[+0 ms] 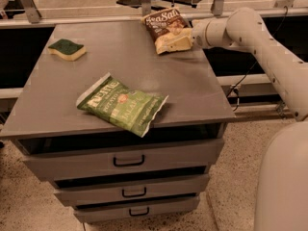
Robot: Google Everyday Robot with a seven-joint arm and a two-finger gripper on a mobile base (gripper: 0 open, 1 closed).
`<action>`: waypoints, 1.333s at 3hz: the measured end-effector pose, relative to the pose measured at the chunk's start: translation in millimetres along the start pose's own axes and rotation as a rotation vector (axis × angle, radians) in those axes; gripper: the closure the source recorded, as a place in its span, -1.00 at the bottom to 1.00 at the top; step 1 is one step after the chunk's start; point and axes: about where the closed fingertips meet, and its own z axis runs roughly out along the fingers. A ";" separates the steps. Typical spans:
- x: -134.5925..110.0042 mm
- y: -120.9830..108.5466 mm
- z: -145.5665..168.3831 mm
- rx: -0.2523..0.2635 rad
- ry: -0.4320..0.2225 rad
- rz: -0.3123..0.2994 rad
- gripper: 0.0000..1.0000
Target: Pick brown chip bag
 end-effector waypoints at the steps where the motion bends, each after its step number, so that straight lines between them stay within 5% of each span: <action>1: 6.1 -4.7 3.6 0.003 0.008 0.011 -0.17; 3: -1.9 6.7 1.5 -0.026 0.024 -0.034 0.74; 4: -29.6 29.3 1.5 -0.083 -0.010 -0.103 1.00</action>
Offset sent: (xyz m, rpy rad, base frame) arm 0.0039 -0.0126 -0.0045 -0.0309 0.0171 -0.0128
